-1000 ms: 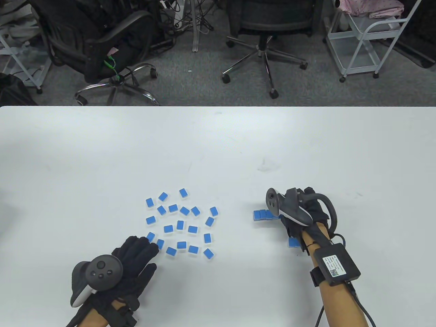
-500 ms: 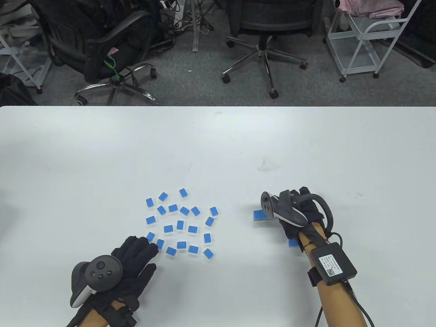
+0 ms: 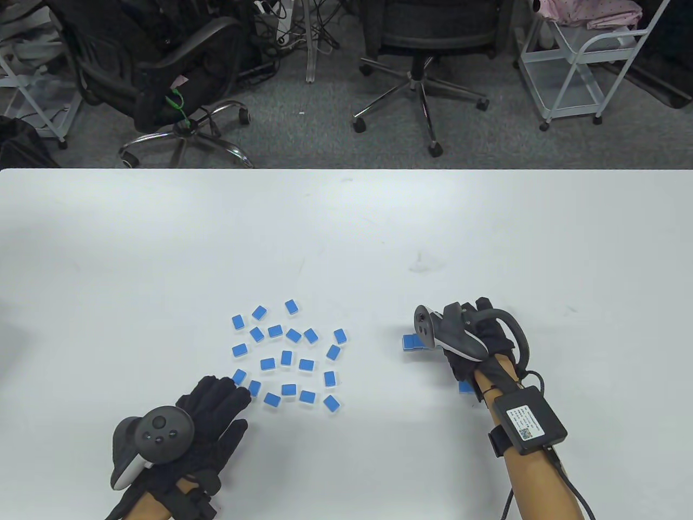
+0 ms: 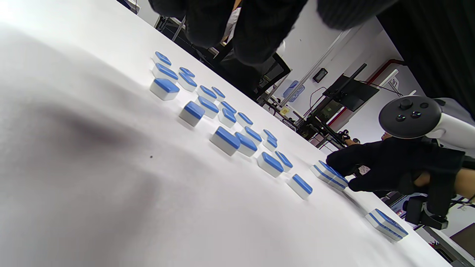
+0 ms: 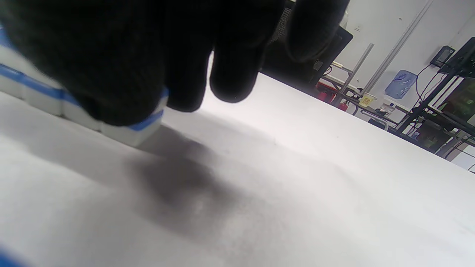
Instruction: Build mahjong tile wall
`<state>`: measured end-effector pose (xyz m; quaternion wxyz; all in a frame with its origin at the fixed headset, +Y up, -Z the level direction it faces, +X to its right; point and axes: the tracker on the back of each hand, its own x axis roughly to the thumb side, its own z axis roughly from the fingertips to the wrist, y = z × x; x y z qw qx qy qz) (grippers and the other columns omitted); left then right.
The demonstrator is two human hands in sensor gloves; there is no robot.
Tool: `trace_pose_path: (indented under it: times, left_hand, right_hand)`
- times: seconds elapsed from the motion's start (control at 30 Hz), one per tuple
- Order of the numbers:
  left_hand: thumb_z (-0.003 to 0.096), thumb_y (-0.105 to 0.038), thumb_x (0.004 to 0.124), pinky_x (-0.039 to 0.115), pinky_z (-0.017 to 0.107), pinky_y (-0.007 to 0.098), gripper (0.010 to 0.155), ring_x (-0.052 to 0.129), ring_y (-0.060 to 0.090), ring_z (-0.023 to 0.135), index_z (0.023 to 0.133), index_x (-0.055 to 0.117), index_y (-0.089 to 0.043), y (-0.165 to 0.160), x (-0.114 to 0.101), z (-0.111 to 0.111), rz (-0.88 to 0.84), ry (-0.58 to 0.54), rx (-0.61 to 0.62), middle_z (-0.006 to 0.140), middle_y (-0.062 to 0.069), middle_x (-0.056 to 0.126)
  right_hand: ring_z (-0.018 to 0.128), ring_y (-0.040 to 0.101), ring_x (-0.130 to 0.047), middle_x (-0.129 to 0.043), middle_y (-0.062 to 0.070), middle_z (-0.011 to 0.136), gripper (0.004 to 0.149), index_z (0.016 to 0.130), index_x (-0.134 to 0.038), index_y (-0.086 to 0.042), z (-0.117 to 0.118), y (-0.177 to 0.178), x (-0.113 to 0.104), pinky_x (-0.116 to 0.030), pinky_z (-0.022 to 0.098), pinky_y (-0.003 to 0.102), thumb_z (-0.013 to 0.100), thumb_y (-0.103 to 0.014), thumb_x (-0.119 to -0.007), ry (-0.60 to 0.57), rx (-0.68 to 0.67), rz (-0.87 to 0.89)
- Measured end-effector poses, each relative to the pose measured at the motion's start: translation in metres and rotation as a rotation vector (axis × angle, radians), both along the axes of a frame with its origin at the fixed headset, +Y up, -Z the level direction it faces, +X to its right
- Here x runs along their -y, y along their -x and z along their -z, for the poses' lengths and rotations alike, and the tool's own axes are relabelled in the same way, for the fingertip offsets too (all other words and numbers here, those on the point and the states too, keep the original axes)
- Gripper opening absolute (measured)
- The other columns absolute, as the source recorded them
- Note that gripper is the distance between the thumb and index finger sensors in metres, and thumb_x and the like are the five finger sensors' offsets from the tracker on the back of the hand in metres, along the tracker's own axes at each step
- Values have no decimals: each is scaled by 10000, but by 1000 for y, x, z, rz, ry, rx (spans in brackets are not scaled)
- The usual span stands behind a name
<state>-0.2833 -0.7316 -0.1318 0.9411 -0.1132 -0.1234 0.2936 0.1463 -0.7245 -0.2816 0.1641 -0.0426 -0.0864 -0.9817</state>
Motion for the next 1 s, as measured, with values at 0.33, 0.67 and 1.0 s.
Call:
trace_pose_path:
  times: [0.33,0.67,1.0]
  left_hand:
    - [510,-588,559,242,776,650,666,270,343,1139,1107,574,-294,3,-2,1,-6,-9,-16,1215,40,427]
    - [516,-567,586,274,788,641,642,327,349,1132,1103,571,-306,25,-8,3,44,-76,-164,1210,33,439]
    - [523,-506,665,338,792,636,599,429,346,1116,1094,579,-347,31,3,6,142,-47,-229,1189,8,515]
  right_hand:
    - [912,198,-803,-833,-128,938,573,882,-656,-416,-36,-22,-51,-526,785,562,333,-461,-813,-180,5,132]
    - [968,286,-714,-743,-18,1025,651,950,-597,-350,-126,-38,-40,-479,775,601,348,-531,-762,-287,47,383]
    - [1054,302,-554,-583,1,1119,704,984,-520,-362,-131,-71,-42,-350,796,603,343,-560,-734,-400,122,397]
